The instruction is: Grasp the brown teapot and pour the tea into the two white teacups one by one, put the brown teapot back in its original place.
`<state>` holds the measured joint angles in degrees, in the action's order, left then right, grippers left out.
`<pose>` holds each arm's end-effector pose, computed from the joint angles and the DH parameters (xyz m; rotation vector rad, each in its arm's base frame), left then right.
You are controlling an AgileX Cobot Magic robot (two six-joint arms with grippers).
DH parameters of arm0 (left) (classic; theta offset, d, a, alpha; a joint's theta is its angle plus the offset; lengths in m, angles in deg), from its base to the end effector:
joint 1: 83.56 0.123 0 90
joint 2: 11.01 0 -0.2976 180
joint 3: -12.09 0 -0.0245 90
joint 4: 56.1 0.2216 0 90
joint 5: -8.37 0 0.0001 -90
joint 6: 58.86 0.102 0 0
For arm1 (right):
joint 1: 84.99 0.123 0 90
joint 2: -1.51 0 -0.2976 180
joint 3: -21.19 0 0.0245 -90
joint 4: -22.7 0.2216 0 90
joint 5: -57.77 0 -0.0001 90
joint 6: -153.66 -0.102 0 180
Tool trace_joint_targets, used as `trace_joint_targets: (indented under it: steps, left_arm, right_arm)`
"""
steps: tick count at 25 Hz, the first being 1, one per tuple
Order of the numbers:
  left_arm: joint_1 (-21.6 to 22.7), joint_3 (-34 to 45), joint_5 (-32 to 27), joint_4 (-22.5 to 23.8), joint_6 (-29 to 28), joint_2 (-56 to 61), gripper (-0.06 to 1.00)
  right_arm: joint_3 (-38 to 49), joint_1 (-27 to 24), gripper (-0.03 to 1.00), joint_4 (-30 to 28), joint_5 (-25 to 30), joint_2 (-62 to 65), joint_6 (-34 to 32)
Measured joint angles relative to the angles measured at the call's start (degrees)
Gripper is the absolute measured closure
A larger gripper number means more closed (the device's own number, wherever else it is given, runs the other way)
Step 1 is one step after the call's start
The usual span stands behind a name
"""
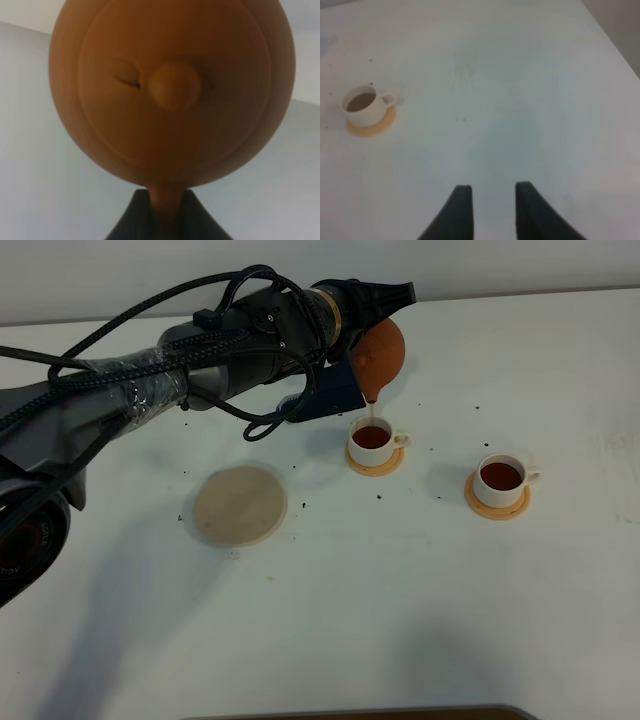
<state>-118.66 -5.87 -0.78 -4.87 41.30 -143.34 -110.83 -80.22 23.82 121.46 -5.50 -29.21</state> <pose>0.4163 -0.2770 0.2230 2.3951 -0.0424 1.2477 -0.0385 -0.0014 0.2575 -0.0362 2.0726 0.1053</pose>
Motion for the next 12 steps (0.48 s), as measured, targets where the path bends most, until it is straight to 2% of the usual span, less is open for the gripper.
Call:
trace_joint_targets:
  steps: [12]
  left_arm:
    - [0.00,0.00,0.27,0.00,1.47,-0.11,0.80]
  right_arm:
    - [0.00,0.00,0.73,0.00,0.00,0.00,0.00]
